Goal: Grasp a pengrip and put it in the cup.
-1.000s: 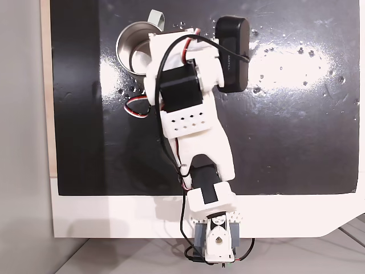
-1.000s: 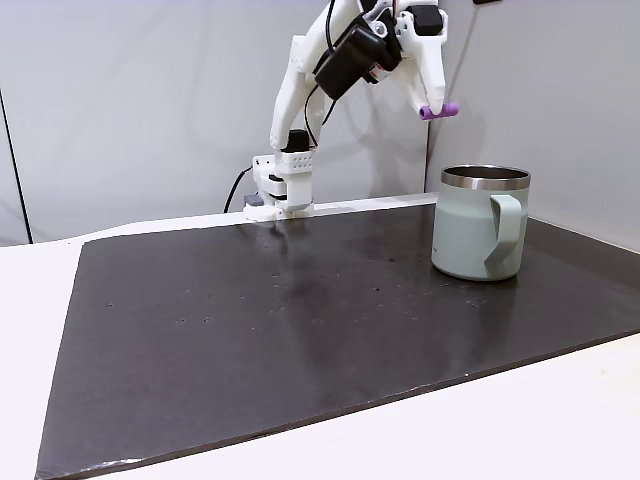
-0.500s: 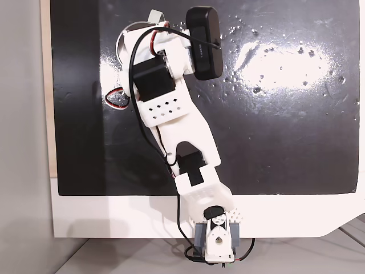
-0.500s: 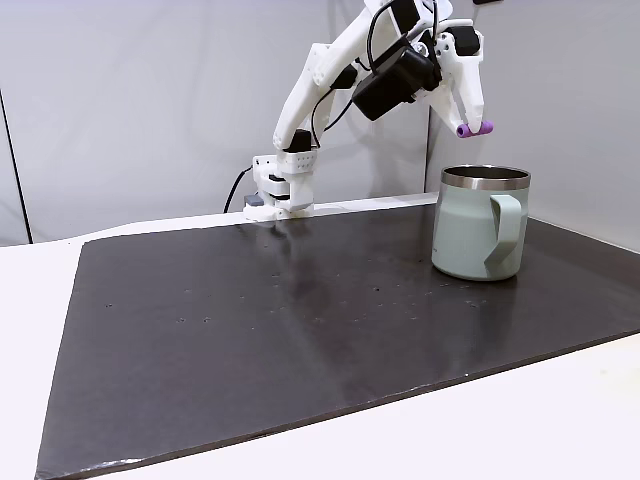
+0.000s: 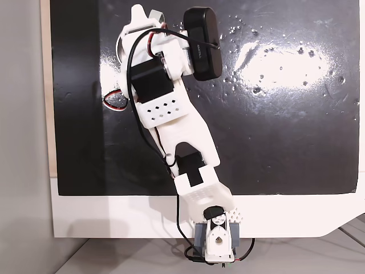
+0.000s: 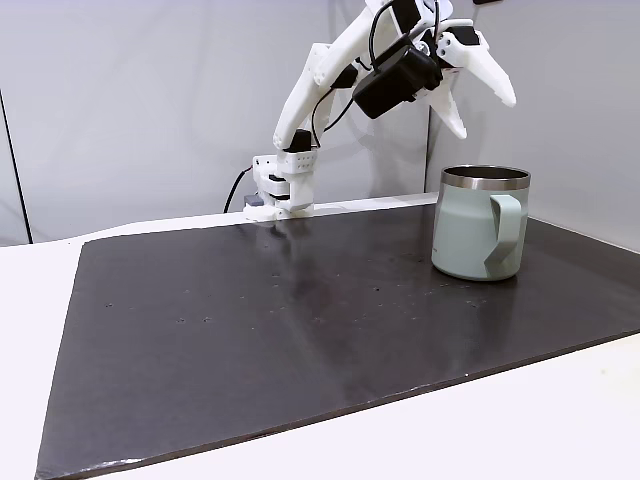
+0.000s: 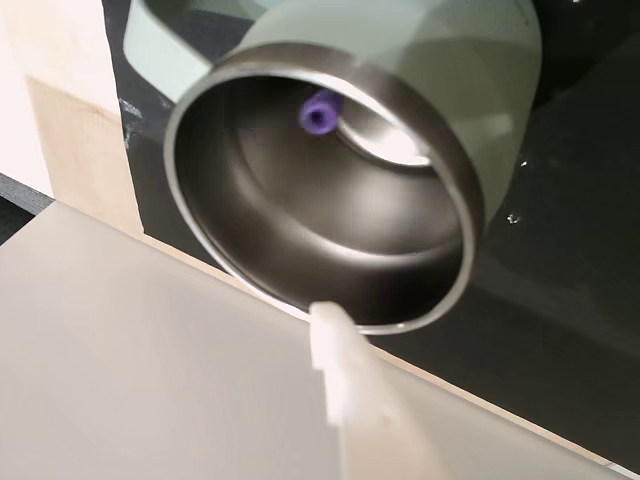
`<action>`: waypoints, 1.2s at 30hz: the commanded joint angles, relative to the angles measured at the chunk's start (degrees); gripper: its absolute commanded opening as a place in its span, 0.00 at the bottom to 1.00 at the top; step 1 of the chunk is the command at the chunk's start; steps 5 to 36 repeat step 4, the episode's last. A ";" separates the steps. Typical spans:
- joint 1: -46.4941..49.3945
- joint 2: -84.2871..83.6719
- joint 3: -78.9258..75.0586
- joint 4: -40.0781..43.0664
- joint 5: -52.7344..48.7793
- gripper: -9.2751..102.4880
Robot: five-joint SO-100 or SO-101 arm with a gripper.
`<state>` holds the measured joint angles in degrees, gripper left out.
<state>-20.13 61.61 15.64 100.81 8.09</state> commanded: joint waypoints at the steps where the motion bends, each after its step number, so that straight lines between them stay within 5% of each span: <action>1: -0.35 0.53 -3.34 0.44 -0.44 0.38; 36: -0.26 0.53 -3.34 0.53 -0.44 0.38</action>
